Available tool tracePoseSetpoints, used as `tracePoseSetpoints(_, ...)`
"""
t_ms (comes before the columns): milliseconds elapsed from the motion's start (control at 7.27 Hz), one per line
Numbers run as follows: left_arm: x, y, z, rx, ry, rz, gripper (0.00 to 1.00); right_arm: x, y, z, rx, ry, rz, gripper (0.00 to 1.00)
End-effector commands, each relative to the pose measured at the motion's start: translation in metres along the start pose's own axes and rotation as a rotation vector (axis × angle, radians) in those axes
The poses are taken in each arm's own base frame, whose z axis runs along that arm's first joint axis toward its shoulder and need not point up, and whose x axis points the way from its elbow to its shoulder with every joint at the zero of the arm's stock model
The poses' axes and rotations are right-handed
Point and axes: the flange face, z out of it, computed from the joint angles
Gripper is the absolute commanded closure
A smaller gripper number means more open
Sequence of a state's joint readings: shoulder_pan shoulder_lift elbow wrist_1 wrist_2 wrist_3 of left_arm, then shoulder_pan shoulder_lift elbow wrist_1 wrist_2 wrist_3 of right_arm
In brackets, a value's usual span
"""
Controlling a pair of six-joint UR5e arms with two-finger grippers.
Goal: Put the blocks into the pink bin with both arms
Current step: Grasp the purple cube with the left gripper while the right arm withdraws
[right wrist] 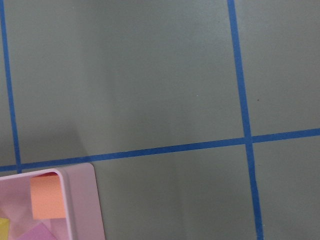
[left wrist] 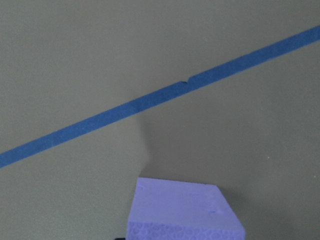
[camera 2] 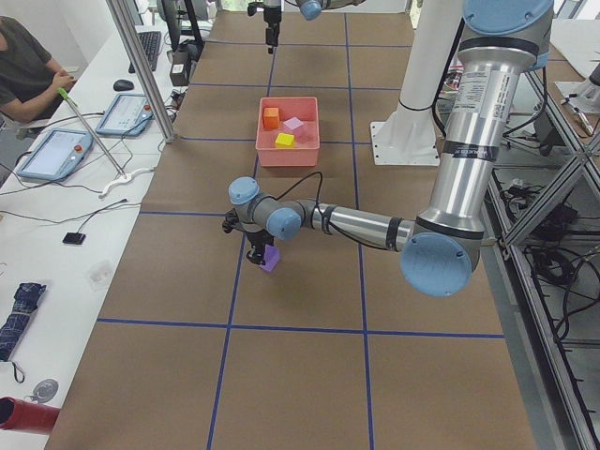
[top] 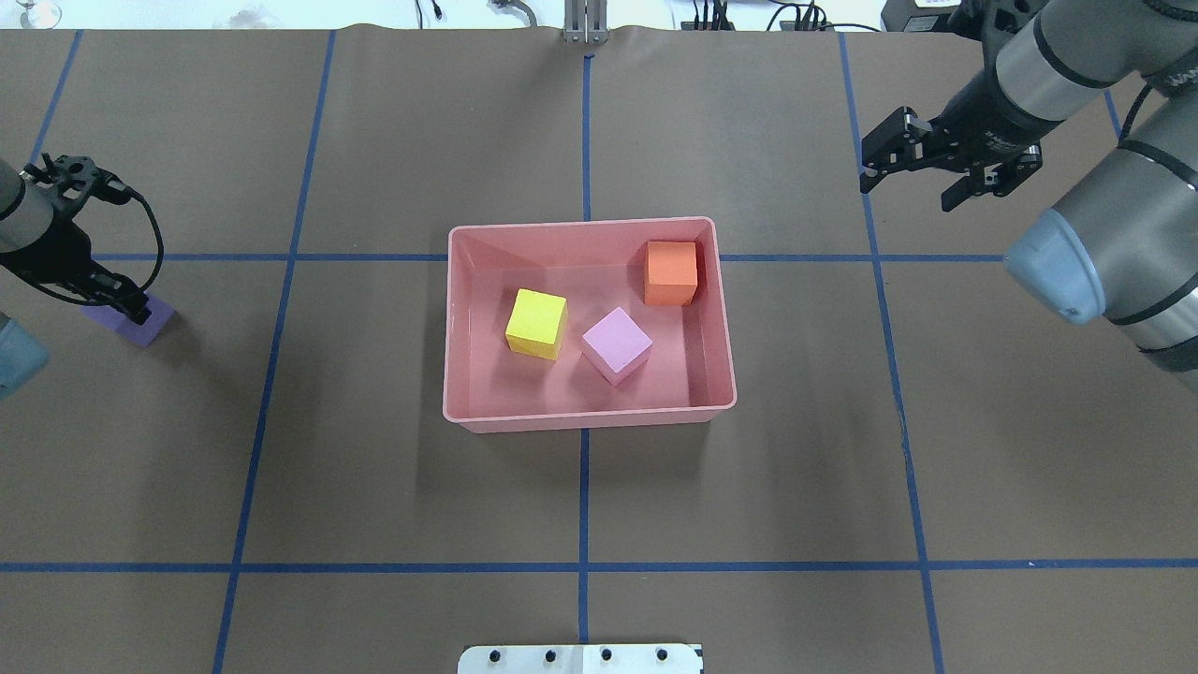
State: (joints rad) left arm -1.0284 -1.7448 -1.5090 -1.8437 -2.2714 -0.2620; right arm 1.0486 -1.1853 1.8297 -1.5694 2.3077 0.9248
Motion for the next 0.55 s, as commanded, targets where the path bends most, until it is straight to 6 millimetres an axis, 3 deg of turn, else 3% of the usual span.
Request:
tracePoseSetpoints(0, 0.039, -0.009, -0.028, -0.009, 0.107, -0.042, 1.0, 0.057, -0.003, -0.012, -0.013, 0.003, -0.026, 0.0)
tracePoseSetpoints(138, 0.077, -0.023, -0.061, 0.004, 0.161, -0.106, 1.0, 0.097, 0.0, -0.016, -0.014, 0.019, -0.051, 0.0)
tracePoseSetpoints(275, 0.13, -0.044, -0.093, 0.021, 0.226, -0.203, 1.0, 0.133, -0.001, -0.021, -0.011, 0.037, -0.085, 0.0)
tracePoseSetpoints(413, 0.196, -0.065, -0.116, 0.014, 0.296, -0.269, 1.0, 0.152, 0.0, -0.018, -0.019, 0.05, -0.108, 0.0)
